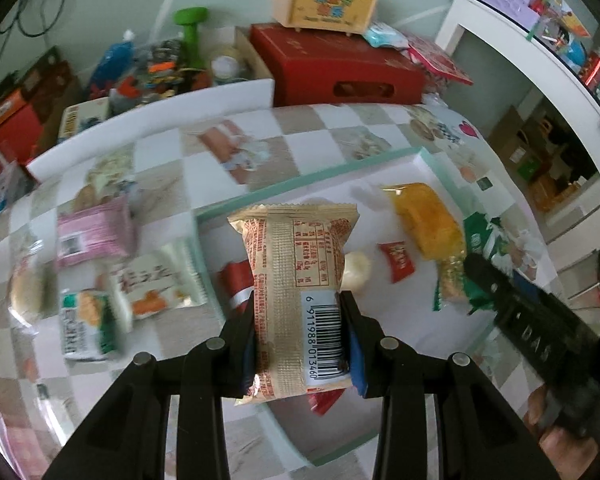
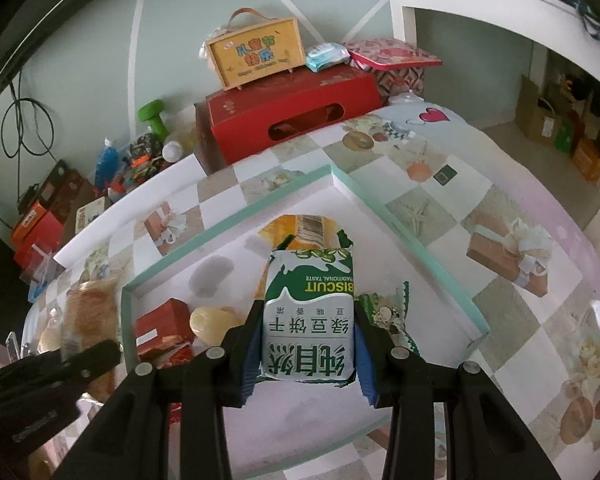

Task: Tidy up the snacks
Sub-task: 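Carry the bread pack and green biscuit pack over the tray with both tools, then open both tools to drop the bread pack and biscuit pack into the tray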

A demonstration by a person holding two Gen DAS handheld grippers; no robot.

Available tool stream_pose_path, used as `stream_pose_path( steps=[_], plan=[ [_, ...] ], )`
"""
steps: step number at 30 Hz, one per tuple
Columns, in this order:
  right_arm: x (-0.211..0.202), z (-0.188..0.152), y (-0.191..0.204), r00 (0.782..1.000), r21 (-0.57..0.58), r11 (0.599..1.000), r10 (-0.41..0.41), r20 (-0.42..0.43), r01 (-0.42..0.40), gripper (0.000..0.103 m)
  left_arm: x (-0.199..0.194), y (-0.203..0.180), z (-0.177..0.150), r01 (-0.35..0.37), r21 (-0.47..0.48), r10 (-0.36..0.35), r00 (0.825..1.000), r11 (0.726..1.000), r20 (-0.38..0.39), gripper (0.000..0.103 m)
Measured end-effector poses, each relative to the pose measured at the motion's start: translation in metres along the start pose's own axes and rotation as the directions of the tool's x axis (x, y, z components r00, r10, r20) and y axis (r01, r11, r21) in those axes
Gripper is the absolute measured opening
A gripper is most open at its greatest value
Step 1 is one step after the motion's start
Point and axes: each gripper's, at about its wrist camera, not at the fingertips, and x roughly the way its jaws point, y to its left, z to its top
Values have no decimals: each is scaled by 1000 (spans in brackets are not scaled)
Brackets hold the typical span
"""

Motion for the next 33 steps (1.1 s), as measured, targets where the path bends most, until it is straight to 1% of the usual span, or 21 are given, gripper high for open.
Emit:
stream_pose_path(
  steps=[6,11,14,17,20,22,24,25,26,27,30,31,32,33],
  plan=[
    [8,-3,0,999,-7,1000,8,-39,-8,43,15,-13,11,18,5,-18,1000,1000,-7,38],
    [12,-5,2,998,-14,1000,18,-56,-19,43,20,-14,16,38,-14,-38,999,999,-7,38],
    [13,-4,3,998,-14,1000,20,-61,-21,43,19,-14,16,33,-14,-33,999,999,-4,38],
    [14,-5,4,998,-19,1000,20,-67,-21,43,17,-12,16,34,-20,-34,999,999,6,44],
    [14,-5,4,997,-16,1000,23,-67,-24,43,14,-8,16,37,-37,-37,999,999,12,45],
    [13,-3,4,998,-12,1000,28,-64,-29,43,12,-4,15,26,-49,-26,1000,998,15,48],
    [13,-4,5,997,-13,999,36,-68,-37,49,11,1,13,13,-67,-11,1000,998,16,57],
    [14,-4,5,997,-11,999,38,-73,-39,61,11,4,12,3,-76,-2,1000,997,16,58],
    [15,-4,6,996,-8,999,38,-77,-39,67,11,6,12,-7,-83,9,1000,996,16,59],
    [16,-4,6,996,-10,999,36,-78,-37,70,11,9,10,-18,-91,19,1000,996,14,60],
    [17,-5,6,996,-13,999,29,-84,-30,72,11,18,7,-48,-113,49,999,992,7,60],
    [18,-5,7,996,-14,1000,25,-88,-26,78,11,21,6,-66,-123,67,998,990,4,60],
    [19,-5,7,996,-16,1000,22,-89,-24,84,12,24,5,-84,-131,85,996,988,2,63],
    [20,-5,7,996,-18,1000,16,-91,-18,86,12,27,3,-99,-135,100,995,986,2,70]
  ],
)
